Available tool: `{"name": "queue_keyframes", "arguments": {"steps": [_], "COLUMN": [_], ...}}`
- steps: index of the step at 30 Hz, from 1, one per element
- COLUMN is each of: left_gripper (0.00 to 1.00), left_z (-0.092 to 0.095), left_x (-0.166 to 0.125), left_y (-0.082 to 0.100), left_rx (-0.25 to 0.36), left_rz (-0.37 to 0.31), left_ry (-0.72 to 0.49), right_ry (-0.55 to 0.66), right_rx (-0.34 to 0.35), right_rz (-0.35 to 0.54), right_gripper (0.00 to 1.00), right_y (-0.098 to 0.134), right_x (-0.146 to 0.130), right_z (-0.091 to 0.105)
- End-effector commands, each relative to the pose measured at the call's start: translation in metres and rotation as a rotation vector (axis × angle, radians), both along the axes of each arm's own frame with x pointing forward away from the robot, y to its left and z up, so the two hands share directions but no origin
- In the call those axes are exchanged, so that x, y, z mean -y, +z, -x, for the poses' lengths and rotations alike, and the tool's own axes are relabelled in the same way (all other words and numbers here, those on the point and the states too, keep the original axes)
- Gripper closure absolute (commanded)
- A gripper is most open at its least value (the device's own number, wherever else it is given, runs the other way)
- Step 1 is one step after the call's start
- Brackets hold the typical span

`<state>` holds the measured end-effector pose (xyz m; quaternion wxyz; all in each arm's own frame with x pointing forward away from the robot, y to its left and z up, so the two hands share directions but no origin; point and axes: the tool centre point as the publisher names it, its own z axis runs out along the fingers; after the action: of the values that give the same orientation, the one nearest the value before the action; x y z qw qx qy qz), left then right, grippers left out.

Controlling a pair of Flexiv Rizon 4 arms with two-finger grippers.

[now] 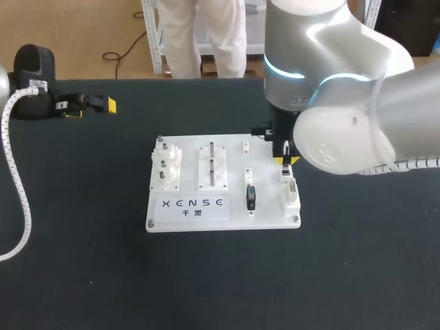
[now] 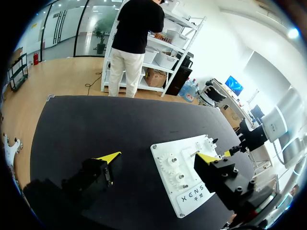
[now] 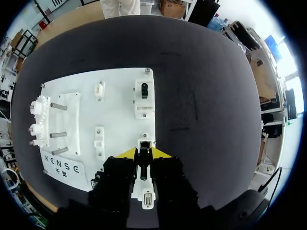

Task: Insert the USB connector, Ethernet cable, and multi-pin plug into their matching sockets one by one.

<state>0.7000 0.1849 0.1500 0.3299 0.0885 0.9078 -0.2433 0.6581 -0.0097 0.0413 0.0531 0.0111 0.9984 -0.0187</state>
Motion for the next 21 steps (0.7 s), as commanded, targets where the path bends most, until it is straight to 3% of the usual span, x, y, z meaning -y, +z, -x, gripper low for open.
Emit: {"name": "queue_keyframes", "arguments": {"steps": [1, 21], "left_gripper": [0.00, 0.00], "left_z": [0.000, 0.000], "left_x": [0.000, 0.000], "left_y": [0.000, 0.000], "left_rx": [0.000, 0.000], "left_rz": [0.000, 0.000], "left_ry": [0.000, 0.000], "right_ry": [-0.006, -0.028], "right_rx": [0.000, -0.036], "right_rz": [0.003, 0.018], "right_gripper": [1.00, 1.00], "right_y": [-0.004, -0.019], "right_x": [0.003, 0.004], "right_z": [0.001, -0.008]}}
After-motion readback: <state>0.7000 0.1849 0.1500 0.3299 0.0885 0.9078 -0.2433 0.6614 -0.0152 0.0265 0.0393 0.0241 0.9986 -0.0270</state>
